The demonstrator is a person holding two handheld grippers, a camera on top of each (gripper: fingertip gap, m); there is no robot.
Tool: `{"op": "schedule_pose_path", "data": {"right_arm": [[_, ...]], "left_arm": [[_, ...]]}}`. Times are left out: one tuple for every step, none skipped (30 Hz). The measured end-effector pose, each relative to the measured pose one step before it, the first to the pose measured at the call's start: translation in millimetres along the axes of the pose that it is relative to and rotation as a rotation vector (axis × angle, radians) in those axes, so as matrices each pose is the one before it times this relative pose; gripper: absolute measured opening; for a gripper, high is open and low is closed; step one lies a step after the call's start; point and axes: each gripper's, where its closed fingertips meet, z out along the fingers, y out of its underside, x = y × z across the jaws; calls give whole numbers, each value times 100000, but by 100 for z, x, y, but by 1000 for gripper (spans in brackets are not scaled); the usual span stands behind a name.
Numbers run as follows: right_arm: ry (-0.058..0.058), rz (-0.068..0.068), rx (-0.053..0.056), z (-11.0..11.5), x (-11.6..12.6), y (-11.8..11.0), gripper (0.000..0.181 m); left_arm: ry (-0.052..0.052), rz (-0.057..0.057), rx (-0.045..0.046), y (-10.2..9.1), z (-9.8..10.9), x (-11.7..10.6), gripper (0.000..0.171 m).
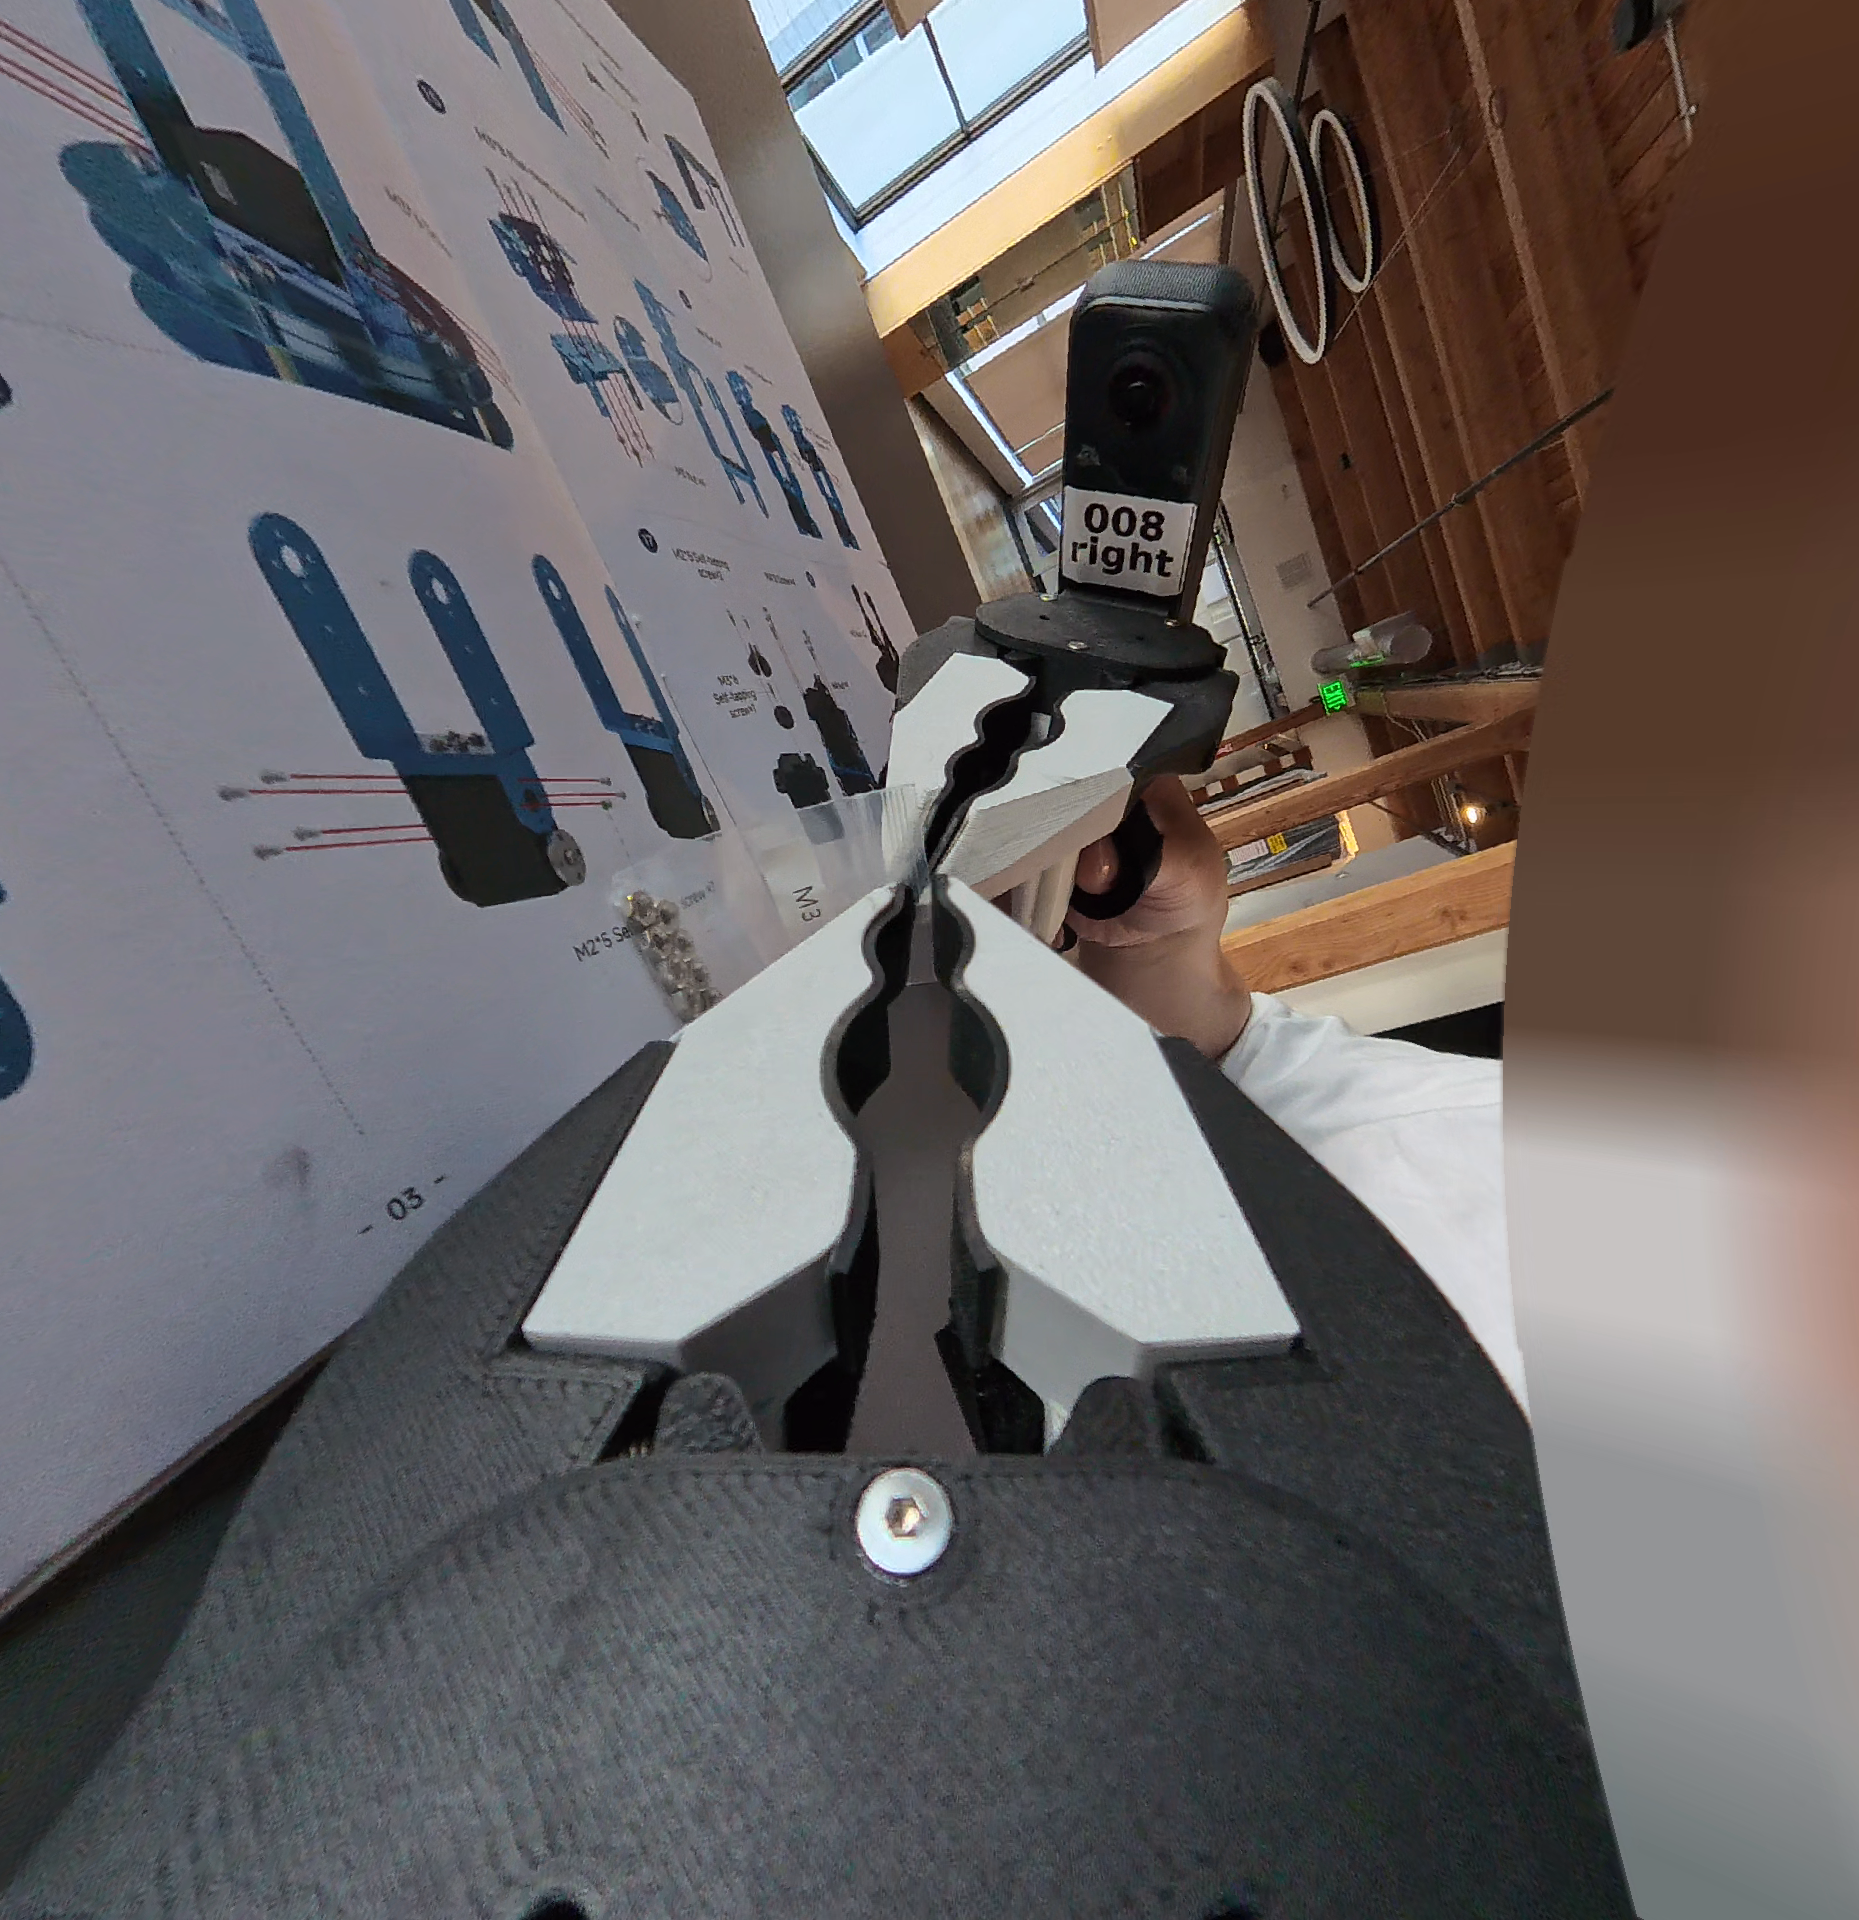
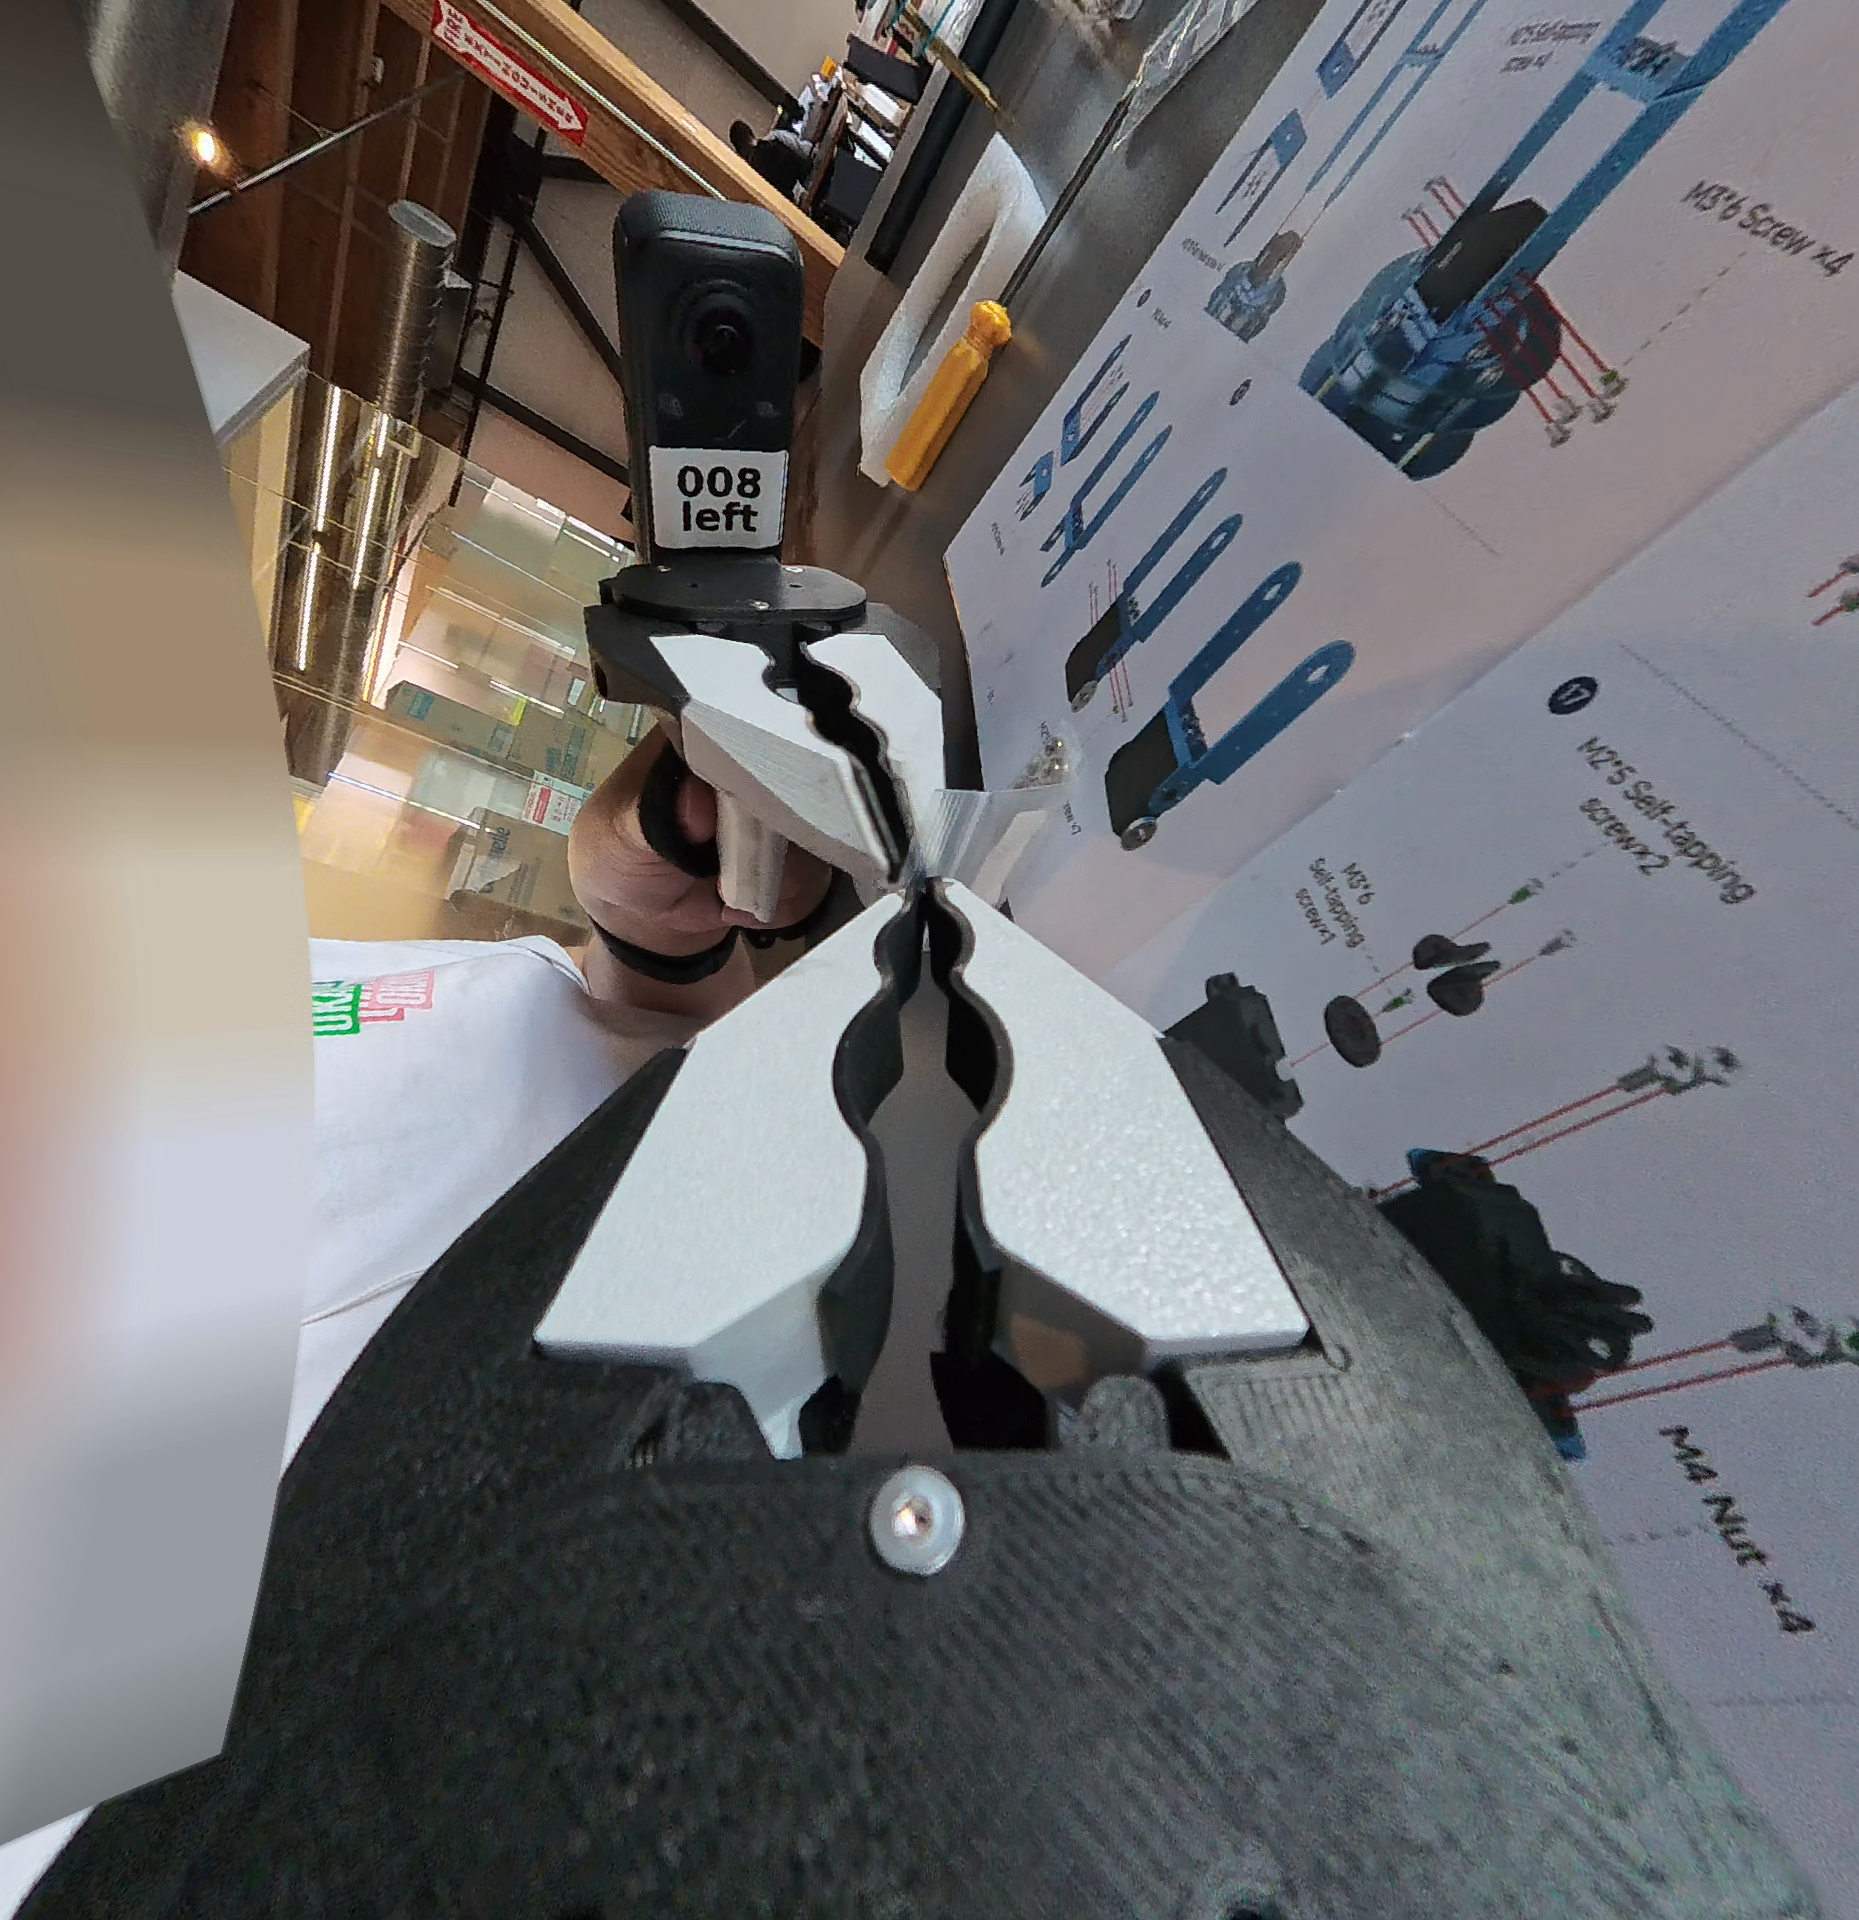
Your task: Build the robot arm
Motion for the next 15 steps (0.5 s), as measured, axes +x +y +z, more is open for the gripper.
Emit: {"op": "schedule_pose_path", "data": {"right_arm": [[181, -4, -53, 9, 26, 20, 0], [145, 93, -74, 10, 33, 11, 0], [-52, 135, -40, 2, 5, 8, 0], [-13, 108, 16, 4, 4, -5, 0], [56, 93, -34, -7, 20, 17, 0], [-174, 76, 92, -3, -22, -20, 0], [-132, 51, 130, -10, -12, -24, 0], [-2, 21, 41, 3, -2, -6, 0], [24, 31, 9, 13, 13, -6, 0], [-77, 100, -106, 5, -6, 10, 0], [-53, 63, -56, 18, -2, 2, 0], [36, -4, -69, 5, 3, 8, 0], [-26, 16, -90, 16, -1, 15, 0], [-13, -66, -112, 9, -10, 8, 0], [-66, -37, -209, 14, -18, 33, 0]], "left_arm": [[-172, -59, -207, 53, -75, -85, 0], [-253, -385, -239, 59, -59, -116, 0], [-131, -548, -270, 63, -56, -110, 0], [57, -362, -363, 67, -56, -77, 0], [122, -197, -284, 64, -65, -55, 0], [270, -154, 27, 20, -67, -19, 0], [149, -184, 169, -4, -59, -25, 0], [-55, -135, 143, -24, -80, -61, 1], [-116, -53, 203, -19, -70, -56, 3], [-457, -88, 370, -24, -61, -93, 3], [-513, -123, 624, -76, -82, -102, 2], [-290, -136, 683, -84, -58, -66, 2], [-97, -191, 737, -93, -64, -38, 1], [-112, -139, 1054, -124, -99, -23, 0], [-176, 135, 904, -101, -75, -21, 0]]}}
